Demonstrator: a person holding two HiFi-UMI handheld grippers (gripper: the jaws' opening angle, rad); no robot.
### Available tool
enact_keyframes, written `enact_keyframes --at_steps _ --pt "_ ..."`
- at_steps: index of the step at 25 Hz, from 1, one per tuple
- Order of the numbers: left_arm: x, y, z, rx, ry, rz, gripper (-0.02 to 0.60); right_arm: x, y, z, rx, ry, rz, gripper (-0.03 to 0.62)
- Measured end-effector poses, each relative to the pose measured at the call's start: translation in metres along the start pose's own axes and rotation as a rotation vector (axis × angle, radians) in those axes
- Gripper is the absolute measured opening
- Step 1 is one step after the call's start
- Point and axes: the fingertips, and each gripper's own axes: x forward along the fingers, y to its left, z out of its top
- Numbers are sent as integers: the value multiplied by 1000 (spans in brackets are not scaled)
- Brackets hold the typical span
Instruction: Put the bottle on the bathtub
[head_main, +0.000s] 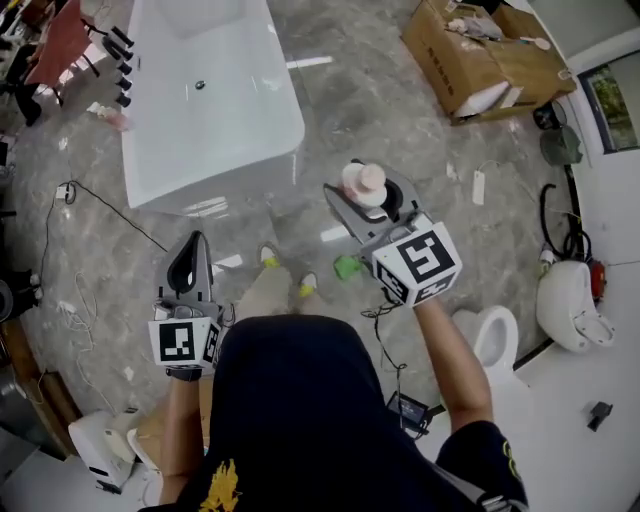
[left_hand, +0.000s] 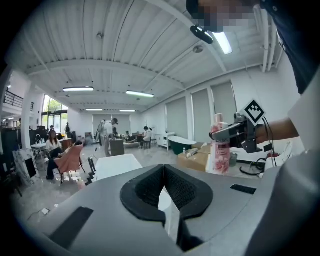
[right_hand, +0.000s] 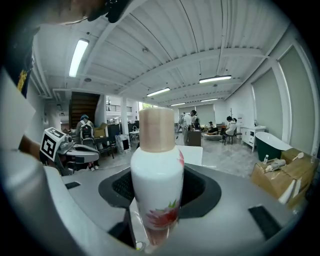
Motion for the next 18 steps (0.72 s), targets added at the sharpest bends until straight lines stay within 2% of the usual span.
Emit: enact_keyframes --at_steps 3,6,11,15,18 --pt "37 -3 4 -8 11 -18 18 10 -37 -7 39 12 -44 212" --pt "95 4 8 -9 6 -24 18 39 -85 -15 72 37 -70 212" --pt "182 51 6 -34 18 -32 18 102 -140 -24 94 145 -141 212" --pt "239 88 18 -53 1 -99 18 155 -171 -21 83 282 -185 212" --pt "288 104 14 -15 13 -158 18 196 -191 -31 21 418 -197 212"
